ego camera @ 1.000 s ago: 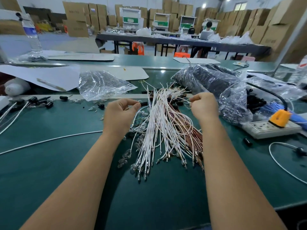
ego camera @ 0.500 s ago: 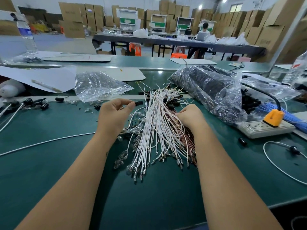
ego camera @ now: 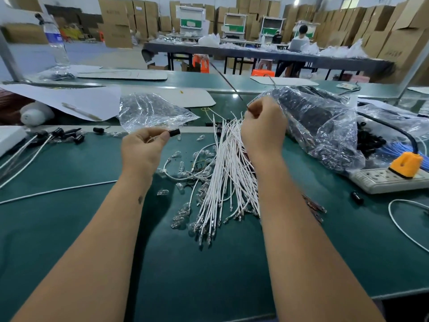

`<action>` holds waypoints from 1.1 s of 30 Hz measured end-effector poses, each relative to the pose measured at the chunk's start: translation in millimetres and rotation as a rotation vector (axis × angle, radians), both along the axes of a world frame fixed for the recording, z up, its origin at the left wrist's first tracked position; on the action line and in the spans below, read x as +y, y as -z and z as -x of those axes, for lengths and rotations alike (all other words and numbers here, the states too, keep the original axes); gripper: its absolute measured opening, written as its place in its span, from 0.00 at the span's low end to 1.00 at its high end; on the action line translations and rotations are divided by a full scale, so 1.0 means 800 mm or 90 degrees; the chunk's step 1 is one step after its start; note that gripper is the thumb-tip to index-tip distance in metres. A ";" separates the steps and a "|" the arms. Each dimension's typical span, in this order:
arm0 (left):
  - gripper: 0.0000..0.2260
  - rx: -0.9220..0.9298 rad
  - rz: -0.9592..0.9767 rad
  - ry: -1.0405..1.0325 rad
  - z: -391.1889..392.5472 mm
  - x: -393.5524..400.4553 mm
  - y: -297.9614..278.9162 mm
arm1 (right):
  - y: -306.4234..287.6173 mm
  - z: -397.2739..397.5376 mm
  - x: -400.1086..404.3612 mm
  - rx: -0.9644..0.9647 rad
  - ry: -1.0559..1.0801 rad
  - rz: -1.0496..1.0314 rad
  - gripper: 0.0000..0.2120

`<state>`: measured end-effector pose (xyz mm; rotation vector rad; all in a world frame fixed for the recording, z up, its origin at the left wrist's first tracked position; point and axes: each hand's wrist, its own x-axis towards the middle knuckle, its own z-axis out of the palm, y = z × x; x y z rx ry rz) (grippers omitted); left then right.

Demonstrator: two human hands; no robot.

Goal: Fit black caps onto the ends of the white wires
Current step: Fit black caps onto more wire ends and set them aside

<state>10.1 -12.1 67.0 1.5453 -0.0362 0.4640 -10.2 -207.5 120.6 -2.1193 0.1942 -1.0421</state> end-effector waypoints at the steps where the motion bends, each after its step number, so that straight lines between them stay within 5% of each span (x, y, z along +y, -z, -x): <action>1: 0.02 -0.006 -0.005 0.010 0.002 0.000 0.002 | 0.002 -0.002 0.019 -0.015 -0.041 -0.009 0.07; 7: 0.06 -0.019 -0.017 0.025 0.001 -0.002 0.006 | 0.057 -0.005 0.073 0.118 -0.257 -0.174 0.12; 13: 0.07 0.004 -0.039 0.012 -0.004 0.002 0.012 | 0.063 -0.012 0.057 0.006 -0.179 -0.085 0.10; 18: 0.06 0.039 -0.060 0.011 -0.002 0.003 0.013 | 0.067 -0.008 0.060 0.046 -0.190 -0.101 0.14; 24: 0.06 0.083 -0.062 0.028 -0.002 0.006 0.010 | 0.063 -0.004 0.060 0.079 -0.132 -0.151 0.06; 33: 0.07 0.082 -0.095 0.049 -0.001 0.006 0.010 | 0.066 -0.006 0.057 0.110 -0.117 -0.105 0.13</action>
